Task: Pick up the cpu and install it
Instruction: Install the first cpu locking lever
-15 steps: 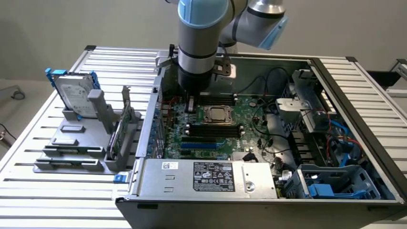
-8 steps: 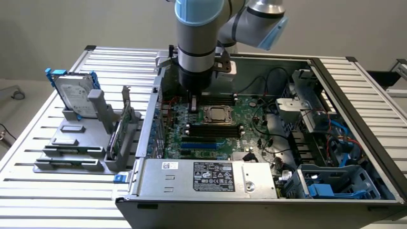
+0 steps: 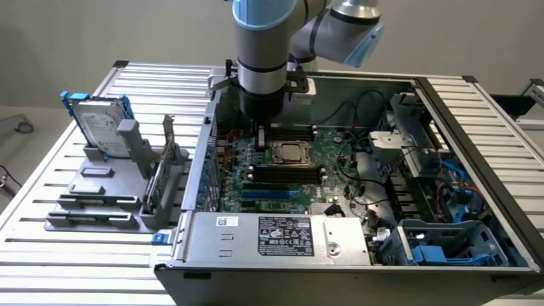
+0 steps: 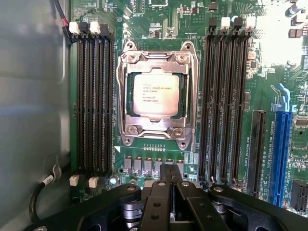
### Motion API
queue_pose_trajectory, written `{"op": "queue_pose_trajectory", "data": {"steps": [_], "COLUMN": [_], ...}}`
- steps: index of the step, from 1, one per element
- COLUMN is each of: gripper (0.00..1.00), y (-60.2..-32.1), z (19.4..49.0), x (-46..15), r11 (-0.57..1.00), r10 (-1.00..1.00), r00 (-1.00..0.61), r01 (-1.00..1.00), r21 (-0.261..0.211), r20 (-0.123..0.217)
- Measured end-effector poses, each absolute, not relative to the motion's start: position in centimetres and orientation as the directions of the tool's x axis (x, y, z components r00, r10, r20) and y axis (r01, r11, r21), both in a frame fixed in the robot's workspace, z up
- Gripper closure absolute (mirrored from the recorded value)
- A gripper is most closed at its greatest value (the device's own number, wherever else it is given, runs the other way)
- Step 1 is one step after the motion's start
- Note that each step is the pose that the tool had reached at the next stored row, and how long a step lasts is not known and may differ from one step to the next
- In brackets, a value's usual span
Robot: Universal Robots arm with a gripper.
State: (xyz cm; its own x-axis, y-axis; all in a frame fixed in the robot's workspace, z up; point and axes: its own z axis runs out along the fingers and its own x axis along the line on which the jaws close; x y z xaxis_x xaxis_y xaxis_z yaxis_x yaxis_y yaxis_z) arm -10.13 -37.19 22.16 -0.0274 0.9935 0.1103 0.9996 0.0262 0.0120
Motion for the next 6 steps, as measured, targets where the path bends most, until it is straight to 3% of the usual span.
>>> {"op": "queue_pose_trajectory", "data": {"steps": [6], "gripper": [0.89], "y": [-37.18], "z": [22.16], "x": [-10.13], "r11": [0.026], "r10": [0.994], "r00": [-0.027], "r01": [1.0], "r21": [0.012], "r20": [0.109]}}
